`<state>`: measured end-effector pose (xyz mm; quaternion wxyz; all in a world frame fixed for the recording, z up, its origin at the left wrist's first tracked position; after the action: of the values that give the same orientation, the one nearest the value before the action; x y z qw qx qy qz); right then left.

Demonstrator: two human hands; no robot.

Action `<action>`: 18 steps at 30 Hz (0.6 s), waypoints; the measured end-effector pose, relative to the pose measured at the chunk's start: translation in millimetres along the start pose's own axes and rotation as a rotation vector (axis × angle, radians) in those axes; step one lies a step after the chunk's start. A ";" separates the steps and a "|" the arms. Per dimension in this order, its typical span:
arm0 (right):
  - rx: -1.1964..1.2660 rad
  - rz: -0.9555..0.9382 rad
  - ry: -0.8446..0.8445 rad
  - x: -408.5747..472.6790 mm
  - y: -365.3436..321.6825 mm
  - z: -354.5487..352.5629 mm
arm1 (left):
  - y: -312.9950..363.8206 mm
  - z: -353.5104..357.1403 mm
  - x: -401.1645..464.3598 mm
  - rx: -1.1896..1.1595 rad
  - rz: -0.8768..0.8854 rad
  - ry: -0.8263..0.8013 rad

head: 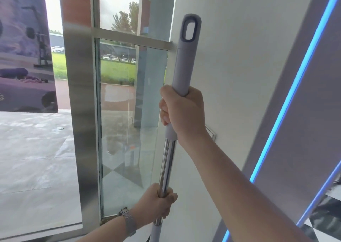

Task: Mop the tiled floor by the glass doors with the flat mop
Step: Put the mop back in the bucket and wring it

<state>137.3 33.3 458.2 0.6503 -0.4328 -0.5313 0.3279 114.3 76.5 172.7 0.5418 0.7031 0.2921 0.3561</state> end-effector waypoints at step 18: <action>-0.009 -0.044 0.011 1.4 -30.4 -2.0 | 31.4 0.1 -2.5 -0.023 -0.003 0.052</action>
<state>138.6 21.7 486.3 0.6584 -0.4257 -0.5386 0.3084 113.7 66.8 202.6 0.5425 0.6869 0.3032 0.3767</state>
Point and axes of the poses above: each hand's wrist, its own x-axis towards the middle knuckle, its own z-axis out of the palm, y = z × x, the point moved 10 cm from there along x, towards the middle knuckle, and after that the axes turned 5 degrees about z, right-handed, at the moved point
